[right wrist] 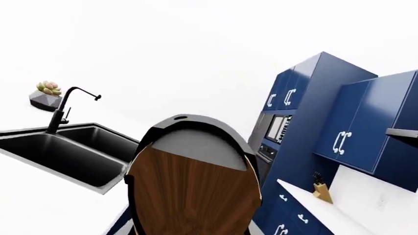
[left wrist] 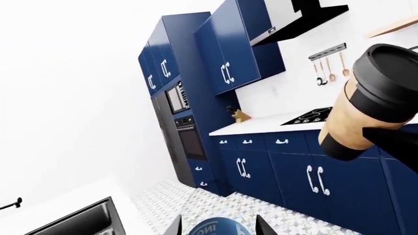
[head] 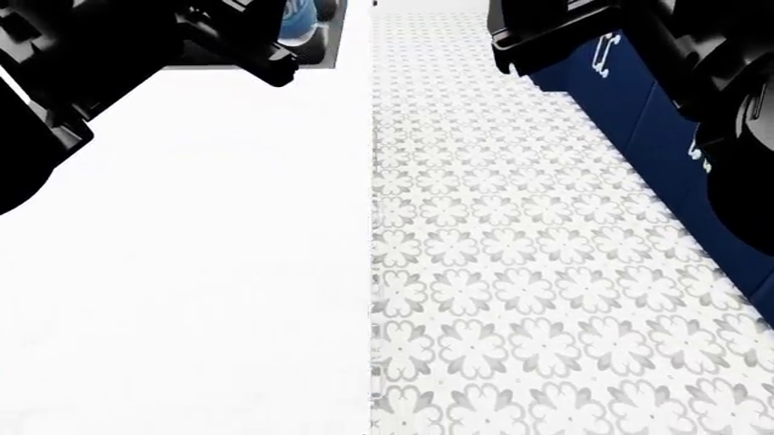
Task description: Move the drinks to the dining counter.
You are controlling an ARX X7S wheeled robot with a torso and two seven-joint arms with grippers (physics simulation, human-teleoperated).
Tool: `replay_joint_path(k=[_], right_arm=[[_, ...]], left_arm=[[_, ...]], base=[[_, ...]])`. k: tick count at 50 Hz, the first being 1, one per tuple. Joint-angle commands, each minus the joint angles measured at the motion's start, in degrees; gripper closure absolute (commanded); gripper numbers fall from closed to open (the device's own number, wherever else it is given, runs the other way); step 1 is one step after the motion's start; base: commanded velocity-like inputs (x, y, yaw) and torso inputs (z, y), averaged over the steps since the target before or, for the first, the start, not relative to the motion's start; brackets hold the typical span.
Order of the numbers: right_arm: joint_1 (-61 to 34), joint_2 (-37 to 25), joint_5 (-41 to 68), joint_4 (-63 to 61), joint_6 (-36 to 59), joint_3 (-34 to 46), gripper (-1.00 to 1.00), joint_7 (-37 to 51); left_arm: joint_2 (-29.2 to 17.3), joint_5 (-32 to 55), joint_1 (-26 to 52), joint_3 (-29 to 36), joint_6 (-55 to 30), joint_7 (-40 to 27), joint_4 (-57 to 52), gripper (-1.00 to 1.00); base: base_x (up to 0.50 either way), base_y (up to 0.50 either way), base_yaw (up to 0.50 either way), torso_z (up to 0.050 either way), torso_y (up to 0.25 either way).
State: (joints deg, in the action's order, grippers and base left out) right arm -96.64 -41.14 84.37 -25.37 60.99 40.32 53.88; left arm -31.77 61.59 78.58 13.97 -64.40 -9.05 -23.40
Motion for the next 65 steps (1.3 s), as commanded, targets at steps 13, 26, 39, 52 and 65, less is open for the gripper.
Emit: replay_joint_path(k=[13, 26, 39, 52, 65], right_arm=[[-0.65, -0.42, -0.6, -0.36, 1.62, 0.51, 1.0, 0.13], [-0.96, -0.68, -0.84, -0.52, 1.94, 0.9, 1.0, -0.38], [-0.76, -0.9, -0.67, -0.86, 1.61, 0.83, 1.0, -0.36], [-0.64, -0.79, -0.77, -0.91, 1.09, 0.77, 1.0, -0.6], [0.2, -1.18, 0.53, -1.17, -0.63, -0.52, 1.0, -0.77]], left_arm=[[-0.17, -0.26, 0.71, -0.27, 0.27, -0.89, 0.02, 1.0], [-0.23, -0.2, 0.73, -0.11, 0.66, -0.9, 0.31, 1.0], [-0.64, 0.06, 0.55, 0.09, 0.66, -1.12, -0.01, 1.0], [-1.05, 0.39, 0.2, -0.05, 0.9, -1.32, -0.16, 1.0], [-1.11, 0.12, -0.25, 0.56, 1.45, -1.13, -0.26, 1.0]], base=[[-0.5, 0.01, 0.0, 0.001, 0.001], [-0.5, -0.1, 0.0, 0.0, 0.001], [-0.5, -0.06, 0.0, 0.001, 0.001], [-0.44, 0.02, 0.0, 0.001, 0.001], [-0.1, 0.09, 0.0, 0.0, 0.002]])
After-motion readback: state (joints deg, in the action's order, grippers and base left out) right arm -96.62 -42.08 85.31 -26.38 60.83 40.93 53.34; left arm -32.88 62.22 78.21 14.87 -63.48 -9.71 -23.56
